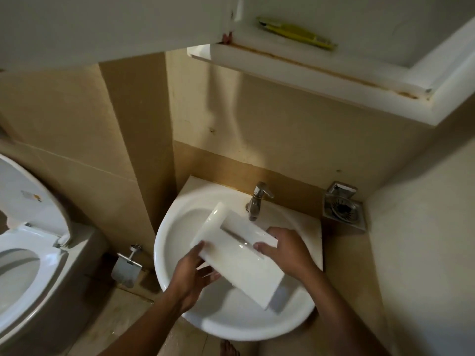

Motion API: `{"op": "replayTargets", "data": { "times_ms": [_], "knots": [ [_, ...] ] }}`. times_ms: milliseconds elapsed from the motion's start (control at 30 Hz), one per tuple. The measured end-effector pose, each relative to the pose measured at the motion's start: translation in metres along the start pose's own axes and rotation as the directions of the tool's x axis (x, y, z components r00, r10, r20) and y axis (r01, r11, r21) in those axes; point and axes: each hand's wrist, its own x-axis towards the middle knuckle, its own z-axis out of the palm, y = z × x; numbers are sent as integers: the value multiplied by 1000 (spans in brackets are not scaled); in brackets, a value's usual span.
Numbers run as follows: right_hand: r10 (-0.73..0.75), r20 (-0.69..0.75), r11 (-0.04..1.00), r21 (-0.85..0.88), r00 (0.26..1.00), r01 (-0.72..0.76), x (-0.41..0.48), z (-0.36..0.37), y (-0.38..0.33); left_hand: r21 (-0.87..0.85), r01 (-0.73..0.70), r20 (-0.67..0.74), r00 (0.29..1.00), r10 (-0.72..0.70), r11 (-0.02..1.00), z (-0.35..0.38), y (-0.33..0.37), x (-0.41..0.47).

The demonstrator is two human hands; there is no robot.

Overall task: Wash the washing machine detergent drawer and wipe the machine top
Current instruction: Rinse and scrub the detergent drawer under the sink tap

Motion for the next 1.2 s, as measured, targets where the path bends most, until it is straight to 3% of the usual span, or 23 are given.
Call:
{"op": "replayTargets", "data": {
  "times_ms": [100,200,300,367,433,500,633,767,1033,1200],
  "knots": [
    [-152,22,971,-186,988,153,-22,3,2,-41,159,-51,986,-161,986,-21,12,14],
    [-349,-11,871,-372,937,321,-42,14,1,258,232,-22,972,-234,938,-23,24,19],
    [-487,-35,759,-512,873,402,-57,35,11,575,219,-14,966,-258,788,-16,28,22],
    [-536,-53,729,-532,842,431,-65,45,22,646,227,18,950,-312,729,-10,28,23],
    [-563,-76,710,-555,823,434,-71,50,30,634,229,88,928,-363,739,-3,28,23],
    [-559,-92,716,-554,824,424,-73,52,33,627,196,147,920,-362,754,2,27,25],
    [-485,-23,777,-471,874,418,-74,67,35,716,16,167,967,-194,698,-2,22,33],
    [-373,52,852,-377,926,364,-76,84,22,688,-8,148,981,-129,725,-18,17,36],
    [-166,-58,933,-331,984,138,-81,96,-8,717,-102,245,963,-112,690,-23,22,39],
    [-97,-191,955,-294,977,38,-87,101,-10,673,-46,229,962,-149,738,-18,18,39]
  ]
}}
